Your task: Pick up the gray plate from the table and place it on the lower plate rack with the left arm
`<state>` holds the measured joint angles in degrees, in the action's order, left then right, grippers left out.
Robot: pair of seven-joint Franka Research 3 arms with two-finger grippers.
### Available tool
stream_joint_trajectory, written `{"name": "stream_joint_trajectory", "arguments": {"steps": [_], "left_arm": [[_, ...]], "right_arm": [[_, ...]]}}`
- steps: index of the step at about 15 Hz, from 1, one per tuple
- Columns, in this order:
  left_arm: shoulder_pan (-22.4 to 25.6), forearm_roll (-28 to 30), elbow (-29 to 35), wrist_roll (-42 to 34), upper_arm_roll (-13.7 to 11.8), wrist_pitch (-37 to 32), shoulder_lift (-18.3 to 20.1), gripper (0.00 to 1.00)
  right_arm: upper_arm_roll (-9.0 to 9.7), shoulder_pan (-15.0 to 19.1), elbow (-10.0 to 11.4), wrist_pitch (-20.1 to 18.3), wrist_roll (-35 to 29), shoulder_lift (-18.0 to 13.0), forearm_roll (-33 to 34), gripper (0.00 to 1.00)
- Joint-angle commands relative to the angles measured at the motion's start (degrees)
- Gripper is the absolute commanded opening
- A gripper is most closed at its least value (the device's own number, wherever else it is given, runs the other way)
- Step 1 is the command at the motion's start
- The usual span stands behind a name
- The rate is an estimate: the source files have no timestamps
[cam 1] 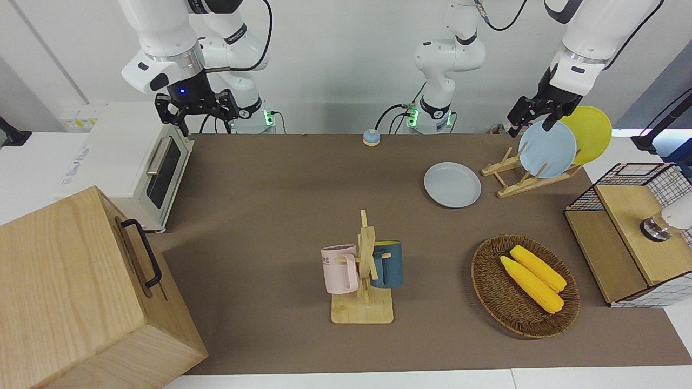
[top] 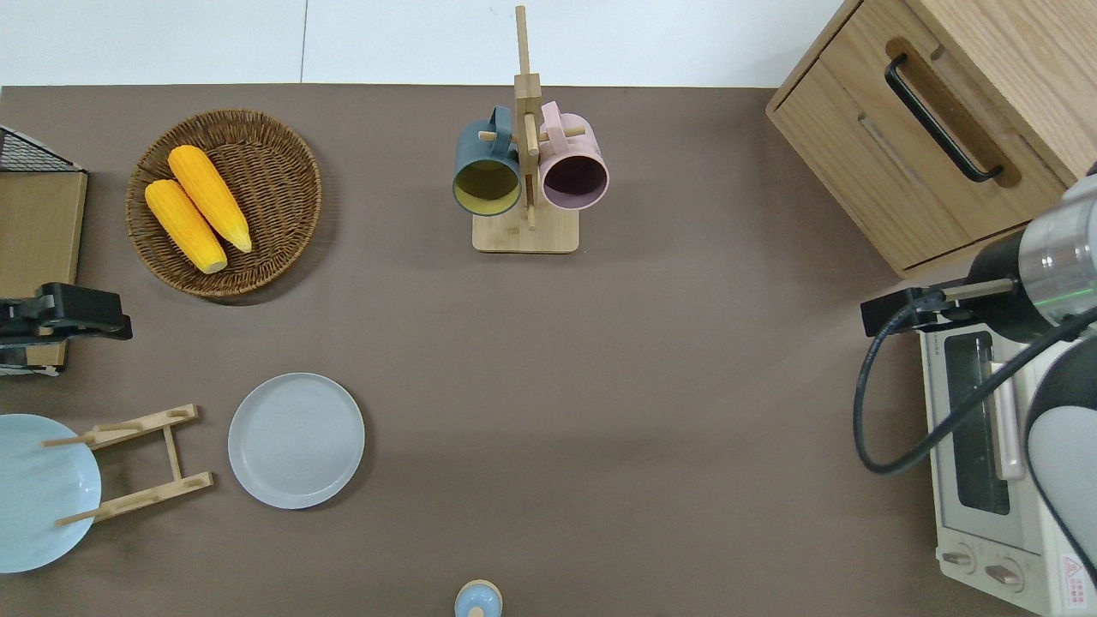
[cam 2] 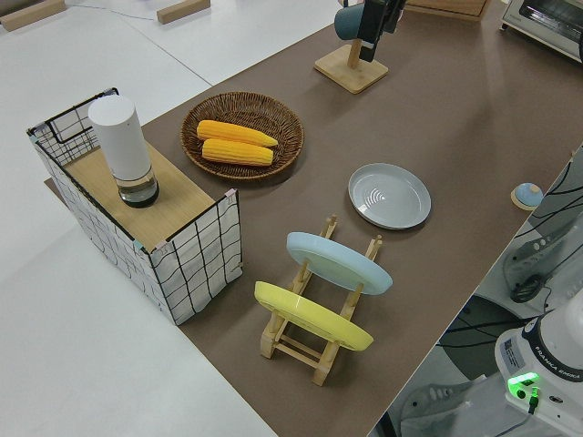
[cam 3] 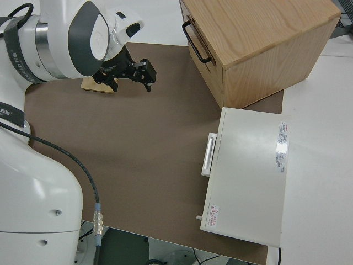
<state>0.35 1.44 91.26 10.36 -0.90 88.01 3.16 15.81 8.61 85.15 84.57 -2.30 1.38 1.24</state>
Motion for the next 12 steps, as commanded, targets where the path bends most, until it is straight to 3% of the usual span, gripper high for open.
{"name": "stream_joint_trajectory", "arguments": {"steps": [1,8,12], "left_arm": [[-0.88,-1.09,1.20,0.97,-0.41,0.06,0.53,0.99],[-0.79,-1.17,4.97,0.97,-0.59,1.19,1.14,0.99],[-0.61,-1.26,10.59,0.97,-0.77,6.37,1.76,0.99]], "right_arm": [[0.98,1.06,-0.51,-0.81,-0.69,-0.15,0.08,0.983],[0.98,1.15,-0.51,-0.81,-0.69,-0.15,0.08,0.983],[0.98,1.15,-0.51,-0.81,-0.69,-0.15,0.08,0.983]]}}
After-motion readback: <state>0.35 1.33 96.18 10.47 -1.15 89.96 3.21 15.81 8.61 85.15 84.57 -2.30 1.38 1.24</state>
